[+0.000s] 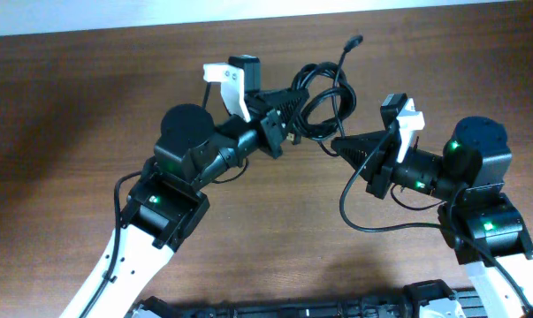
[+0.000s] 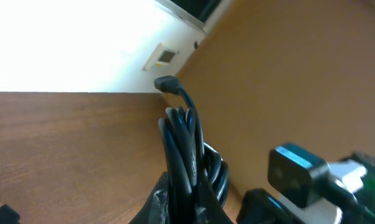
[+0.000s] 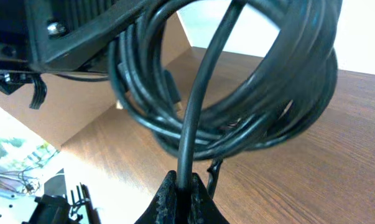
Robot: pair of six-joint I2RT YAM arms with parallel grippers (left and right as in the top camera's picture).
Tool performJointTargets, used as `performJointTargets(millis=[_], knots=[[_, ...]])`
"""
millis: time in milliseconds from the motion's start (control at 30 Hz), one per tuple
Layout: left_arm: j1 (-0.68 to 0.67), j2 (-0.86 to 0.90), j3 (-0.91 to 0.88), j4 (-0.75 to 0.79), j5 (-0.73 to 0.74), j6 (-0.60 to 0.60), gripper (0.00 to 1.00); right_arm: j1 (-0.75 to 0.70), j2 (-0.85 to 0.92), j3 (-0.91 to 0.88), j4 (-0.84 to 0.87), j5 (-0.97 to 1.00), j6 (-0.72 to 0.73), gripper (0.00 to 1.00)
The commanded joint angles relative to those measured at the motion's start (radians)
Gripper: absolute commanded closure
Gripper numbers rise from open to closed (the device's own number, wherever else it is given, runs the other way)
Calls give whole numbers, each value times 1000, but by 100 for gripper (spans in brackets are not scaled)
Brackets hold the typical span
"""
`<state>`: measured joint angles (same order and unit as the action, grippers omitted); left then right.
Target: Untangle cables
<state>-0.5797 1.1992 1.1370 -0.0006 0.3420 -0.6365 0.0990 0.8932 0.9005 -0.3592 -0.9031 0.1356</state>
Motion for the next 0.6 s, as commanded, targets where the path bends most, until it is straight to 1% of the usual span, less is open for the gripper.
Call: performJointTargets(millis=[0, 67, 133, 267, 400, 500, 567], knots=[[5, -9, 14, 14, -163, -190, 100, -1, 0, 7, -2, -63, 2, 96], [4, -9, 14, 14, -180, -291, 100, -1, 0, 7, 0, -74, -1, 96], [4, -9, 14, 15, -209, -351, 100, -1, -1, 7, 5, -74, -1, 96], [5, -9, 14, 15, -282, -371, 100, -1, -2, 7, 5, -91, -1, 96], [6, -9, 14, 16, -324, -438, 100, -1, -2, 7, 6, -100, -2, 96], [6, -9, 14, 14, -395, -436, 100, -1, -1, 7, 8, -101, -2, 96], [6, -9, 14, 15, -422, -436, 100, -1, -1, 7, 8, -141, -35, 96]])
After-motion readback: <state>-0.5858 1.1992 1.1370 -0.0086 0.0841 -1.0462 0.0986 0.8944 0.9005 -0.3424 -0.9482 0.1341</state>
